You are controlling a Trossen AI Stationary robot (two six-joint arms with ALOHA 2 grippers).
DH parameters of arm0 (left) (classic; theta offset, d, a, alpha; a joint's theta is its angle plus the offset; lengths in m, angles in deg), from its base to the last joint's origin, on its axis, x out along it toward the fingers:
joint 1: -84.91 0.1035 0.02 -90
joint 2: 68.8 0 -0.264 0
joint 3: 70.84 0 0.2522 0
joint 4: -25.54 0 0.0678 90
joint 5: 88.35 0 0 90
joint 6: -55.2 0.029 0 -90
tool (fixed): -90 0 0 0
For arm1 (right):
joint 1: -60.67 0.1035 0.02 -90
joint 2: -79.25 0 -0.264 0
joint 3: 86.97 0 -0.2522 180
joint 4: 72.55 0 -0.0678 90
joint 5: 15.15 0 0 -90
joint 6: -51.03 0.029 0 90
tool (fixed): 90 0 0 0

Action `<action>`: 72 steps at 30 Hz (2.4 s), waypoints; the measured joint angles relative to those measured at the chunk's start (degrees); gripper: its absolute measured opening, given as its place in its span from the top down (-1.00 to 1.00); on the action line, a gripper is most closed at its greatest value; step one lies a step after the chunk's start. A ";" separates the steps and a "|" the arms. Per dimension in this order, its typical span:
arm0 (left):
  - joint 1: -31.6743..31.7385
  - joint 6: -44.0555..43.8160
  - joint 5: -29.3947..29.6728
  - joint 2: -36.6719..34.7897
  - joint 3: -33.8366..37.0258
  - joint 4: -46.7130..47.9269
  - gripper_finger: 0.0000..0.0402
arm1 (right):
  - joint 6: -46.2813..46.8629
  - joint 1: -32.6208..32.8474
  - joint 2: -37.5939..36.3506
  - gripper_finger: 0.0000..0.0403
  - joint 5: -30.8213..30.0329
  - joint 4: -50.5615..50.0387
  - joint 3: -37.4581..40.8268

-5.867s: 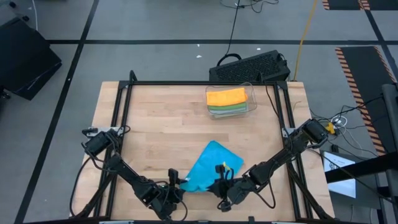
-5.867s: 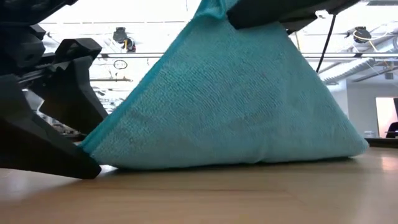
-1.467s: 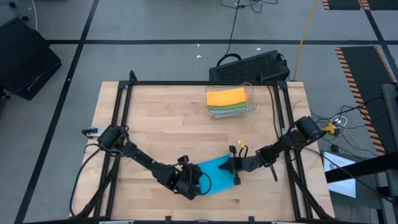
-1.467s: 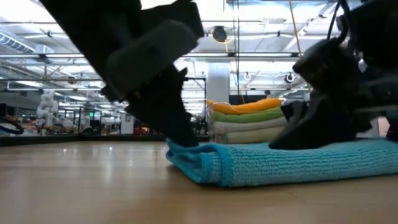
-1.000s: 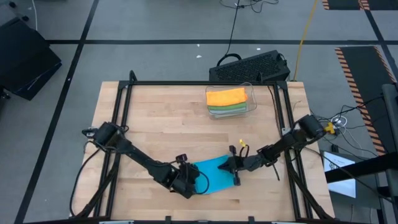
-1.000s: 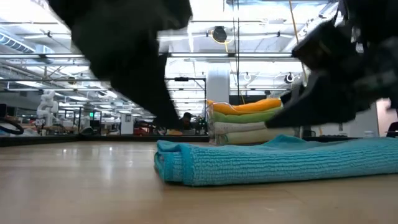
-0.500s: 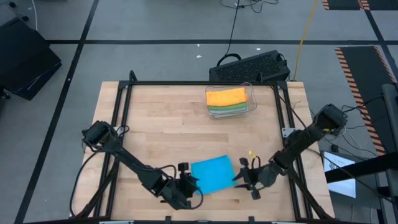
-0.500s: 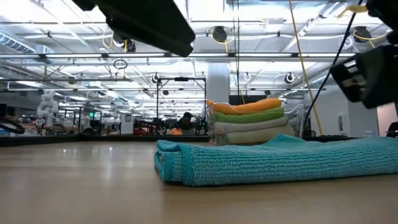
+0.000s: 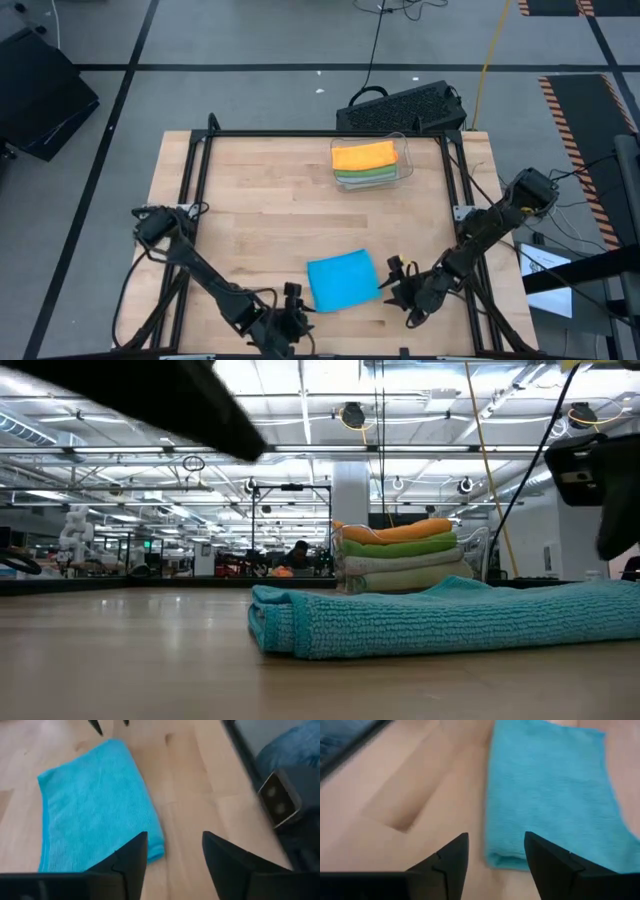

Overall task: Fold microfiber towels
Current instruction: Fold the blue microfiber towel

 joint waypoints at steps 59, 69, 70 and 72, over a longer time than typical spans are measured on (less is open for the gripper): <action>3.91 -7.03 3.00 -1.44 0.07 6.65 0.90 | -0.87 -7.22 1.71 0.95 6.85 27.58 6.03; 6.07 -13.79 -3.49 -1.88 0.09 11.09 0.90 | 4.80 -11.61 1.60 0.95 13.49 24.76 6.03; 6.02 -13.30 -4.77 -1.85 0.11 10.55 0.90 | 5.30 -11.70 1.60 0.95 15.15 24.95 6.03; 5.42 -10.58 -5.17 -2.14 0.13 8.54 0.92 | 5.45 -12.03 1.60 0.95 18.62 25.05 6.03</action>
